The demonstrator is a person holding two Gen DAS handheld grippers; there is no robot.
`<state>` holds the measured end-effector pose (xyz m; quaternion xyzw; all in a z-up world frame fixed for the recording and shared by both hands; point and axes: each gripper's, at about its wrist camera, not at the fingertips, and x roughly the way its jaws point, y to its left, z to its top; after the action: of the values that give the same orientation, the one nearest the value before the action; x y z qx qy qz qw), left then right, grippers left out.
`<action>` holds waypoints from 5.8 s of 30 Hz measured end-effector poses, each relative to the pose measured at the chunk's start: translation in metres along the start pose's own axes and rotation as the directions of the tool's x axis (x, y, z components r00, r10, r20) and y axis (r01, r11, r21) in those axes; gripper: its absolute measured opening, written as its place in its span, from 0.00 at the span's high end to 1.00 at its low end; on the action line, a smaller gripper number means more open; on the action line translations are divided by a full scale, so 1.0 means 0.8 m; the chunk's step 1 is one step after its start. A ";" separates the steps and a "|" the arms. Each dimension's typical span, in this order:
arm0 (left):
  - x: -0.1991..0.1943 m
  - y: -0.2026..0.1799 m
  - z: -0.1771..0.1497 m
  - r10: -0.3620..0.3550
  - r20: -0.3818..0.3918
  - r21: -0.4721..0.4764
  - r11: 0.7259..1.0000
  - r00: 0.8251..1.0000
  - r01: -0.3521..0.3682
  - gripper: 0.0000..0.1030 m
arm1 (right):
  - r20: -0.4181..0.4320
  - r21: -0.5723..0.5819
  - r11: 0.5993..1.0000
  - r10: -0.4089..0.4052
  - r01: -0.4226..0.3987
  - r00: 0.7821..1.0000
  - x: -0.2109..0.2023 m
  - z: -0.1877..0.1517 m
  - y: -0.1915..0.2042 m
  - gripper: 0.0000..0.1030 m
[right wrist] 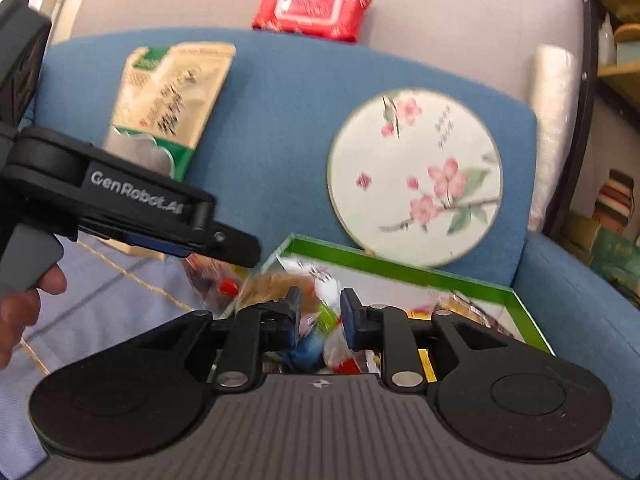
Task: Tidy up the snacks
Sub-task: 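Carry the pink-labelled packet with the left tool and release it into the box, then grasp the red-labelled snack packet with the left tool, then carry the red-labelled packet with the left tool and release it into the box, then move the left tool to the yellow mango packet and grasp it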
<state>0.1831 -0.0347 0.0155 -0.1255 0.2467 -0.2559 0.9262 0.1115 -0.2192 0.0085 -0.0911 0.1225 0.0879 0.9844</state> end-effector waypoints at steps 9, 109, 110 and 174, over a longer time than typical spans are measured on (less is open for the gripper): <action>-0.012 0.020 -0.012 0.052 -0.048 -0.017 0.998 0.997 -0.053 0.00 | -0.099 0.030 0.999 0.044 -0.042 0.994 0.031 -0.012 0.008 0.70; -0.108 0.068 -0.056 -0.040 -0.068 -0.128 0.991 0.997 0.031 0.47 | -0.092 0.331 0.855 0.450 -0.399 0.888 -0.017 -0.012 0.059 0.56; -0.106 0.063 -0.052 -0.047 -0.060 -0.129 0.991 0.997 0.039 0.47 | -0.082 0.325 0.861 0.438 -0.391 0.895 -0.020 -0.008 0.053 0.56; 0.136 0.107 0.076 0.356 -0.155 -0.280 0.879 0.921 -0.387 0.00 | -0.052 0.393 0.916 0.114 -0.084 0.992 -0.002 -0.007 -0.049 0.08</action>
<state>0.3313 -0.0145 -0.0069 -0.2042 0.3483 -0.0380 0.9141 0.1168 -0.2587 0.0099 0.1098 0.1783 0.1080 0.9718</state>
